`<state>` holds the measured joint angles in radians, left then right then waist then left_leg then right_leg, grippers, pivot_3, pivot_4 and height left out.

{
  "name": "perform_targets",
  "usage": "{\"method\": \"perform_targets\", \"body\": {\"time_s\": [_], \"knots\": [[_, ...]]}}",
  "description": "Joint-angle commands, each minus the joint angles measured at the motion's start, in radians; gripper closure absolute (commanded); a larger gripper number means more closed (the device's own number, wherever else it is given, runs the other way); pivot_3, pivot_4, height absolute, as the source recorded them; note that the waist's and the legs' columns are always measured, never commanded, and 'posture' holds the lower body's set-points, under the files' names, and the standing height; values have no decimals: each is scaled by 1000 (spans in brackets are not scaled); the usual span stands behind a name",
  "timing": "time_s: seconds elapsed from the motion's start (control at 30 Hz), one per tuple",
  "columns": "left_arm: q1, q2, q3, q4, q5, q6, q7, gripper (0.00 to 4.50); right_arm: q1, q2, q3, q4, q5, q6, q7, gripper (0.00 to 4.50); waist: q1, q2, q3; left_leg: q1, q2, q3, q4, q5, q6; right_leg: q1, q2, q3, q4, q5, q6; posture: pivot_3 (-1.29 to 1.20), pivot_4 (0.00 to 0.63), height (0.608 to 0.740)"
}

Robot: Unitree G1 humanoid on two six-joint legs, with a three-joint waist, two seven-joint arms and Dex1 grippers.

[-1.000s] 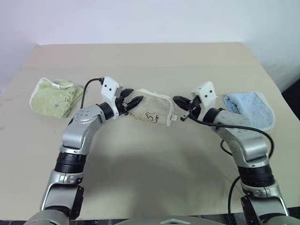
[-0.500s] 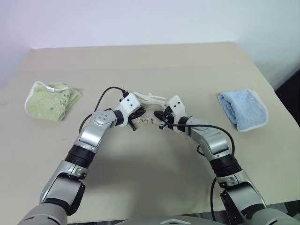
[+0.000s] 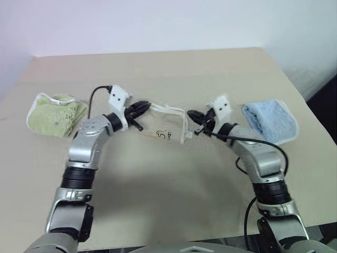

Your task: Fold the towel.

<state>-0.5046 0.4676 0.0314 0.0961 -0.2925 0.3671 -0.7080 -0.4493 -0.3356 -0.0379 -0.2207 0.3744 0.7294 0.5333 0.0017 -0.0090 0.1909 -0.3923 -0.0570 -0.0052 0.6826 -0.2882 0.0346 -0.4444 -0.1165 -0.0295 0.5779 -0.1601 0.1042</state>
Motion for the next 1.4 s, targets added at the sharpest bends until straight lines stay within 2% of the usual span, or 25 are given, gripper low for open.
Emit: {"method": "perform_targets", "body": {"time_s": [0.03,0.17,0.33,0.7,0.97,1.37,1.4], "knots": [[25,46,21,-37,4,-8,-24,4026,-15,18,-105,-69,185,217,-16,2996,3,0,0,0,0,0,0,0,0,0,0,0,0,0,0,0,150,728],[51,72,27,-62,-7,-2,-31,4026,-54,73,-200,-19,296,389,-99,1764,7,0,0,0,0,0,0,0,0,0,-1,0,0,0,0,0,150,728],[103,86,36,-137,-35,26,-40,4026,-111,130,-240,141,314,437,-165,34,6,0,0,-1,0,0,-1,0,0,-1,-2,0,-1,0,0,0,150,728],[140,105,74,-205,-61,70,-22,4026,-180,155,-177,337,293,405,-160,34,-10,0,0,-2,0,0,-2,0,0,-2,-1,0,-1,0,0,0,150,728],[125,111,67,-202,-65,76,-24,4026,-233,233,-137,456,285,384,-161,34,-24,0,0,-1,0,0,-2,0,0,-2,0,0,0,0,0,0,150,728],[123,109,63,-205,-76,75,-34,4026,-253,312,-134,475,290,393,-168,34,-25,1,0,0,1,0,-3,0,0,-2,0,1,0,0,0,0,150,728],[127,111,65,-207,-77,75,-34,4026,-250,316,-143,470,296,393,-173,206,-25,1,0,0,1,0,-3,0,0,-3,0,1,0,0,0,0,150,728]]}}
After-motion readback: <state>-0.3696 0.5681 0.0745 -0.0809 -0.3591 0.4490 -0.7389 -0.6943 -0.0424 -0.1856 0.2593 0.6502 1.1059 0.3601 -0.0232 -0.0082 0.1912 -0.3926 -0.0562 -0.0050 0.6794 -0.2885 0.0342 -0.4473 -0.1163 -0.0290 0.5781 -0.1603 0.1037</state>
